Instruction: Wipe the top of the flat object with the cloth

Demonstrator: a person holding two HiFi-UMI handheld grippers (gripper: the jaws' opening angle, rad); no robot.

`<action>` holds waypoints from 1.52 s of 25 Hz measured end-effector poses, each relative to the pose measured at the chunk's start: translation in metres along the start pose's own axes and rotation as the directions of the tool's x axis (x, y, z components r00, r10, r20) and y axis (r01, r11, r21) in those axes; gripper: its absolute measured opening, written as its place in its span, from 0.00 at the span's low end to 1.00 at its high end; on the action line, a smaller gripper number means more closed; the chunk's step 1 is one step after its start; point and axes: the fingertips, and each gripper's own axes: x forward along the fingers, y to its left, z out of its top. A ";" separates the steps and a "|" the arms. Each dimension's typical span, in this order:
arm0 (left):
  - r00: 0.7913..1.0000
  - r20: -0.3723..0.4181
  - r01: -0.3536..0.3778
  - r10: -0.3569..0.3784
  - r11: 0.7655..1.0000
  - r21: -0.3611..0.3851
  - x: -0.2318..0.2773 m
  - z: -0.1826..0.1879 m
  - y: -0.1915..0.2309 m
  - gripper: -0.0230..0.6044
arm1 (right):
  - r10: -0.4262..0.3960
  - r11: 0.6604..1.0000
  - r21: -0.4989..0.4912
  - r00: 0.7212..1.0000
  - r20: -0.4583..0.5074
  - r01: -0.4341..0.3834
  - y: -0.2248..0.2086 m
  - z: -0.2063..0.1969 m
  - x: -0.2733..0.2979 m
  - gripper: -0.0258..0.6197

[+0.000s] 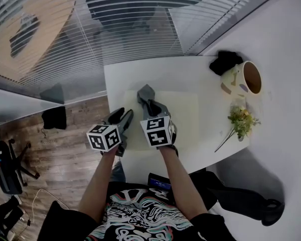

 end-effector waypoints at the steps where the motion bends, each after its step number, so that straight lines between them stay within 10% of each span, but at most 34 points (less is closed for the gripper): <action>1: 1.000 0.000 0.000 0.000 1.000 0.000 0.000 0.000 0.000 0.37 | 0.002 1.000 -0.001 1.000 0.000 -0.002 0.001 0.000 0.000 0.06; 38: 1.000 0.004 0.018 -0.018 1.000 -0.015 -0.002 0.001 0.001 0.38 | 0.039 0.999 -0.033 0.999 0.000 -0.039 0.018 0.003 0.000 0.06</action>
